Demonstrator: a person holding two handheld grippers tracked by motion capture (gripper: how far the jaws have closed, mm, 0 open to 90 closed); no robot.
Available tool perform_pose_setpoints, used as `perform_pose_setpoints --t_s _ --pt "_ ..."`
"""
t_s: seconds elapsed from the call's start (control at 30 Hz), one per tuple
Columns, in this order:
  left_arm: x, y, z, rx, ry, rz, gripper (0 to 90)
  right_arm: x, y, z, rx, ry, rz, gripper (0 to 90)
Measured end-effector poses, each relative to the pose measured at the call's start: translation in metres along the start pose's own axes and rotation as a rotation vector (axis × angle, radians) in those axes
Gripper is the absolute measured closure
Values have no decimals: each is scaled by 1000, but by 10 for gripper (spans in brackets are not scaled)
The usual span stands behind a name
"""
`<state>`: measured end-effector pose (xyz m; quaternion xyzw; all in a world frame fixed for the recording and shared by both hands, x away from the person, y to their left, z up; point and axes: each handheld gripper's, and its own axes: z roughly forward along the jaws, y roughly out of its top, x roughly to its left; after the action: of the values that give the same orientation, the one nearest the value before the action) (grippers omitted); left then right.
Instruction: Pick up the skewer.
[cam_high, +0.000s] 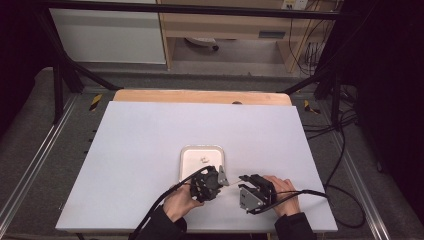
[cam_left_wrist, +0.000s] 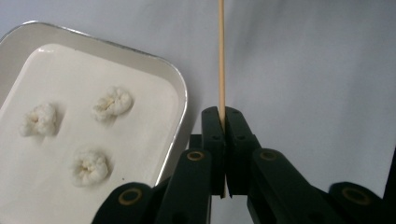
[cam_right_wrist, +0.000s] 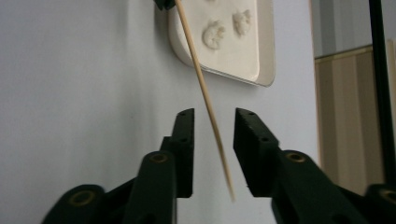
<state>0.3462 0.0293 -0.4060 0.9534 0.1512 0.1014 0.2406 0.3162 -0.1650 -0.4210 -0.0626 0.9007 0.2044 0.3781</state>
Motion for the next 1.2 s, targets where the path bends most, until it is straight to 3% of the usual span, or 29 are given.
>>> perform_pose_setpoints --t_s 0.13,0.37,0.5,0.67,0.8,1.0,1.2 --pt "1 -13 -6 -64 0 -39 879 -5 -4 -3 -42 21 132 545" --pt "1 -34 -14 -124 36 -123 879 -18 -16 -6 -96 94 444 341" --pt "1 -48 -18 -160 46 -160 879 -21 -24 -6 -110 101 559 253" --pt "0 -68 -25 -241 68 -237 878 -22 -32 -3 -101 117 702 160" --pt "0 -84 -31 -304 90 -296 878 -22 -37 -1 -121 139 780 146" --pt "0 -103 -37 -384 99 -375 878 -24 -37 5 -108 160 884 107" --pt "-2 -119 -42 -455 136 -436 877 -31 -33 12 -159 182 982 91"
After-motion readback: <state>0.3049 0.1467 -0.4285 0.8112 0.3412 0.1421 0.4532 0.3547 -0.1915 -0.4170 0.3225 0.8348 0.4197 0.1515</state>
